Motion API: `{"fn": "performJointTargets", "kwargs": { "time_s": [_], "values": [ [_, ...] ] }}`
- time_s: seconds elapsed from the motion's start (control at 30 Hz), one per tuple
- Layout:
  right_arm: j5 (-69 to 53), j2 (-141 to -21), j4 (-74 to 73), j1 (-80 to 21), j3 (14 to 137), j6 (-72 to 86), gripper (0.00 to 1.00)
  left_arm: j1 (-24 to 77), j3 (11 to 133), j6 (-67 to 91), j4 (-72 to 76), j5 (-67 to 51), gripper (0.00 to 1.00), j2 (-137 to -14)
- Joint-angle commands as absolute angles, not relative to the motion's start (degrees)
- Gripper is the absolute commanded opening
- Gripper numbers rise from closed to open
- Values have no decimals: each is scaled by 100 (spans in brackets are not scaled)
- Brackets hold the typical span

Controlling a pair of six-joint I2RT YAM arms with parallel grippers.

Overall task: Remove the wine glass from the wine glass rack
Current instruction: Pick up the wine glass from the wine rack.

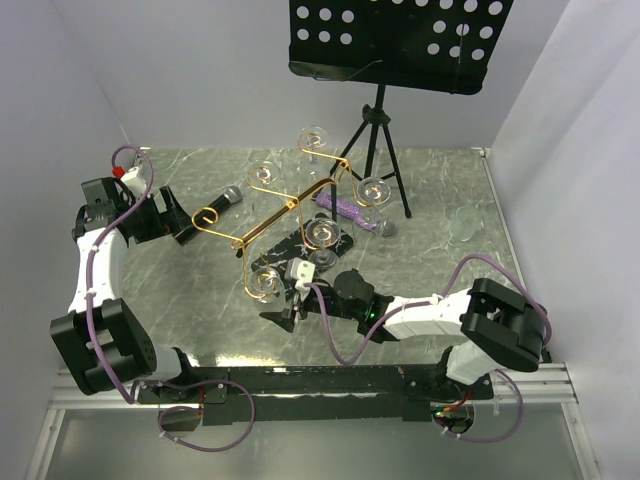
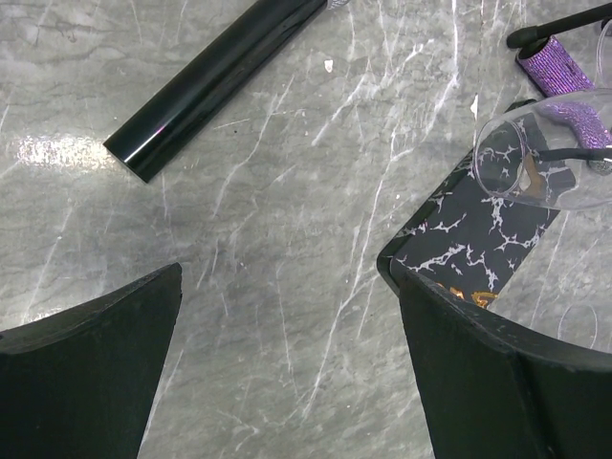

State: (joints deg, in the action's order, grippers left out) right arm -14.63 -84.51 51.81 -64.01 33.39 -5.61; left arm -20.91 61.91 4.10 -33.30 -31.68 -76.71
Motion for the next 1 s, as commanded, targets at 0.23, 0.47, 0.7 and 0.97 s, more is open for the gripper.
{"fn": "performJointTargets", "kwargs": {
  "time_s": [0.23,0.47,0.7,0.97],
  "values": [
    [-1591,-8341,5607,-6442,3375,-870,83,-2066,6302,571,-3103,-3331,100,-7655],
    [-1731,-8253,5660,-6451,3349,-905,32,-2065,6240,589,-3085,-3340,100,-7620],
    [-1661,-8121,5783,-6451,3278,-1116,0,-2057,6240,685,-3015,-3357,100,-7699],
    [-1556,-7928,5608,-6451,3287,-1151,0,-2048,6161,764,-2909,-3392,100,-7699]
  ]
}}
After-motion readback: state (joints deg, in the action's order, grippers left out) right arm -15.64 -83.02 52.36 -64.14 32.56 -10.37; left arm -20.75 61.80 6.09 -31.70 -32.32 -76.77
